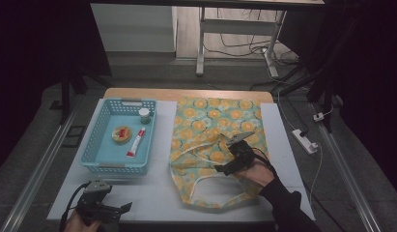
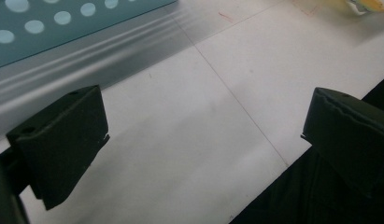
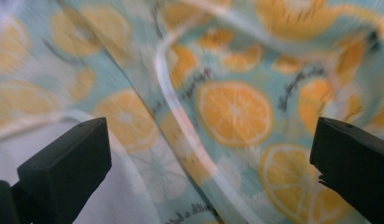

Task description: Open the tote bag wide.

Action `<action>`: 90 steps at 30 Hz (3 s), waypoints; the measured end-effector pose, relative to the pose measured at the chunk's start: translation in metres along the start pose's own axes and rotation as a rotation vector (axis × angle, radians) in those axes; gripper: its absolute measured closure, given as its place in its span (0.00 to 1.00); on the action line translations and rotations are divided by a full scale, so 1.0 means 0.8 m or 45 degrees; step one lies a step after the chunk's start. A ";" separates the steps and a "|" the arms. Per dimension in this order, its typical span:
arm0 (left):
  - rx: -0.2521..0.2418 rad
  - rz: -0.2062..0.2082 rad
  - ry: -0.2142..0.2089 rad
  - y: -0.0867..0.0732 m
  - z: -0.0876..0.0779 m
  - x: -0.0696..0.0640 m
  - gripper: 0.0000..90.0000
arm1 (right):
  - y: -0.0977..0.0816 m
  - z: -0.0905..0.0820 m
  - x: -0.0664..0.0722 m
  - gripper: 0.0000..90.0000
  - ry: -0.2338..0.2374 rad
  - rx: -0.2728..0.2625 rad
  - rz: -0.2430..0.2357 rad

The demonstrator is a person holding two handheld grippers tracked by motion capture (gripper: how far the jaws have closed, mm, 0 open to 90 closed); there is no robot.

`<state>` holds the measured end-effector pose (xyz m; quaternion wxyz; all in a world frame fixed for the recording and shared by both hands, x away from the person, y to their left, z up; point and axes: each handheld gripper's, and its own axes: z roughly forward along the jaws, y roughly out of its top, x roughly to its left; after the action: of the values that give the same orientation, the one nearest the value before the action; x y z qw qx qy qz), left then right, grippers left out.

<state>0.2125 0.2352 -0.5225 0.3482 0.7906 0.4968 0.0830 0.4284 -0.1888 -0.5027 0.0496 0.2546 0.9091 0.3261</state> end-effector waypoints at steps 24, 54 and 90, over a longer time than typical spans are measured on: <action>0.006 0.007 0.005 0.001 0.001 -0.001 0.00 | -0.015 0.005 0.003 0.70 -0.047 0.099 -0.171; -0.021 -0.021 -0.028 0.000 -0.001 0.004 0.00 | 0.011 -0.030 -0.001 1.00 0.016 -0.061 -0.035; -0.028 -0.050 -0.025 -0.001 -0.002 0.007 0.00 | 0.076 -0.060 0.006 1.00 0.030 -0.232 -0.053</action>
<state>0.2142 0.2403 -0.5230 0.3632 0.7775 0.5080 0.0738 0.4379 -0.1734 -0.4267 0.0684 0.2263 0.8812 0.4093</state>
